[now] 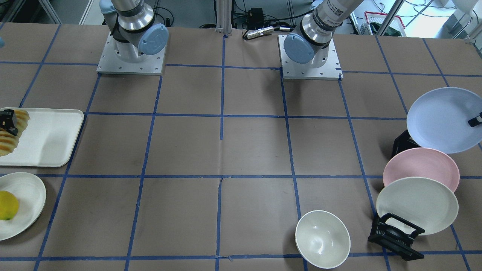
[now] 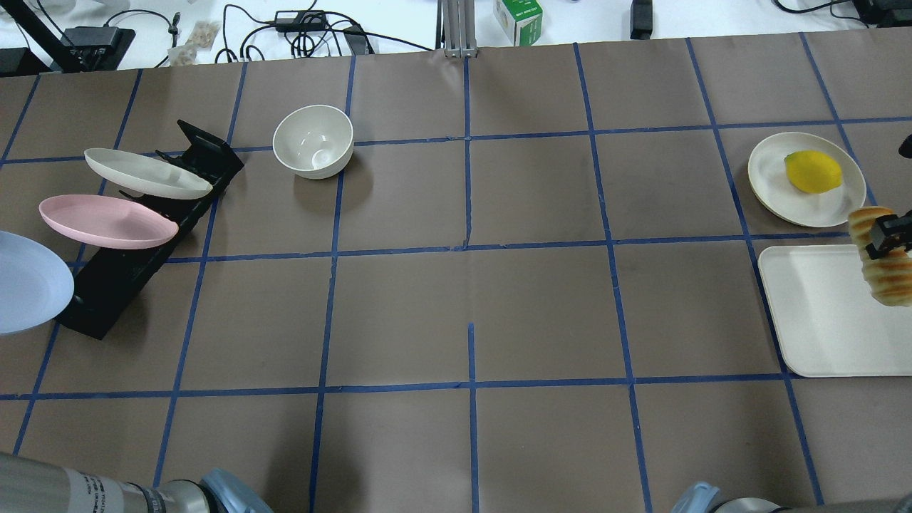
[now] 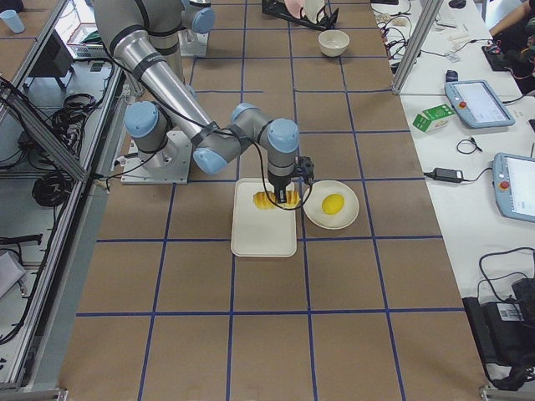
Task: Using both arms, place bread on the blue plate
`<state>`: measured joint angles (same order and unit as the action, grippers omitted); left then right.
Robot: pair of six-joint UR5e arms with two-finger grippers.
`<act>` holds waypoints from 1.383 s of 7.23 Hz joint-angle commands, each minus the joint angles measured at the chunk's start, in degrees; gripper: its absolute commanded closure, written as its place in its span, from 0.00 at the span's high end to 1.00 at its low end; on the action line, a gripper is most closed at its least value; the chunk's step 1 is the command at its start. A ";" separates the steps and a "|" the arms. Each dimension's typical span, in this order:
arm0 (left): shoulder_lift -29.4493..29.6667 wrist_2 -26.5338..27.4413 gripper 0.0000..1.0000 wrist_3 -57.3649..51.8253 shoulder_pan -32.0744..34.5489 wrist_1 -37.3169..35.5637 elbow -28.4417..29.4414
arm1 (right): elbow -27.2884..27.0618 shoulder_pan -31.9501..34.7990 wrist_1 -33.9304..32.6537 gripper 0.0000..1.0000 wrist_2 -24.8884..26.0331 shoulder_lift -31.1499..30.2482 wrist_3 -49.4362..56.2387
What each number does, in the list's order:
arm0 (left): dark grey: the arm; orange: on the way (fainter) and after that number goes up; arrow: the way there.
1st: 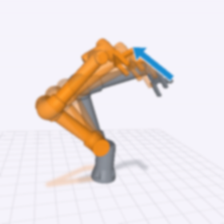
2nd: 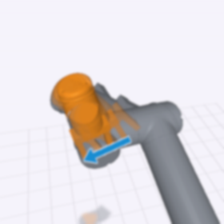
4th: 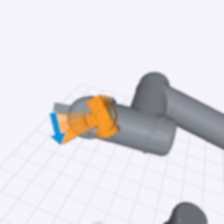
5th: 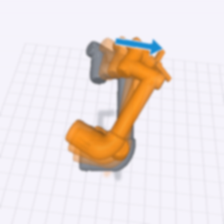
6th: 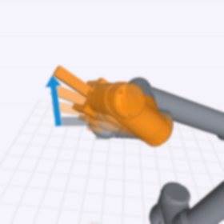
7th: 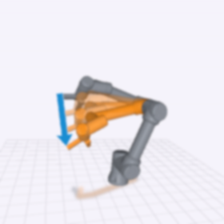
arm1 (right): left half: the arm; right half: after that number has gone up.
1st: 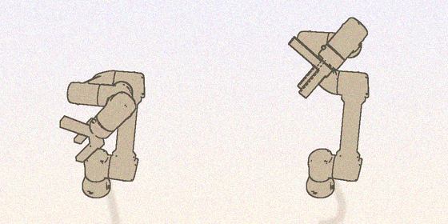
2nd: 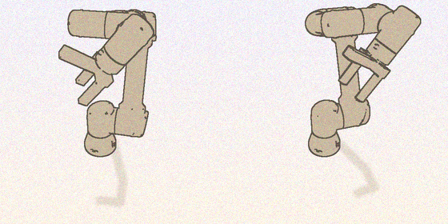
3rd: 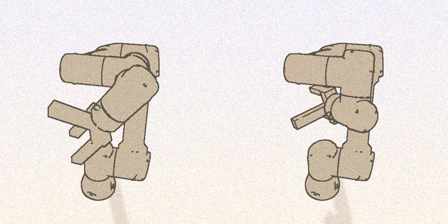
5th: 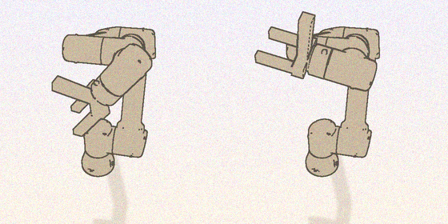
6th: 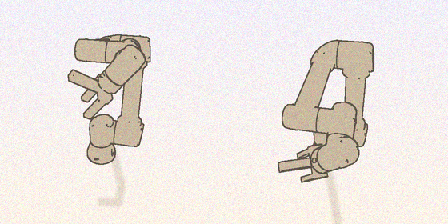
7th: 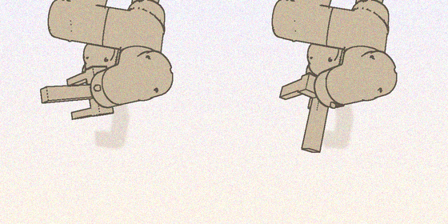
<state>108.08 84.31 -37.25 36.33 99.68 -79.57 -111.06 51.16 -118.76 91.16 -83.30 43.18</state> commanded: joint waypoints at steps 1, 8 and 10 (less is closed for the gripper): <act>-4.17 0.50 0.00 2.24 0.23 8.05 0.11 | 0.23 6.63 3.44 0.41 -0.01 -3.62 -8.69; -5.61 -10.82 0.00 41.67 32.87 -4.01 -3.99 | 12.07 27.66 13.72 0.42 -2.82 -2.24 -29.46; -4.99 -11.71 0.00 48.45 43.16 -21.45 -12.32 | 15.00 29.24 16.45 0.43 -2.91 -0.90 -31.39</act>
<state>102.59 73.36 6.14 73.32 88.33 -87.02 -97.70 79.02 -103.50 88.31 -84.94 13.49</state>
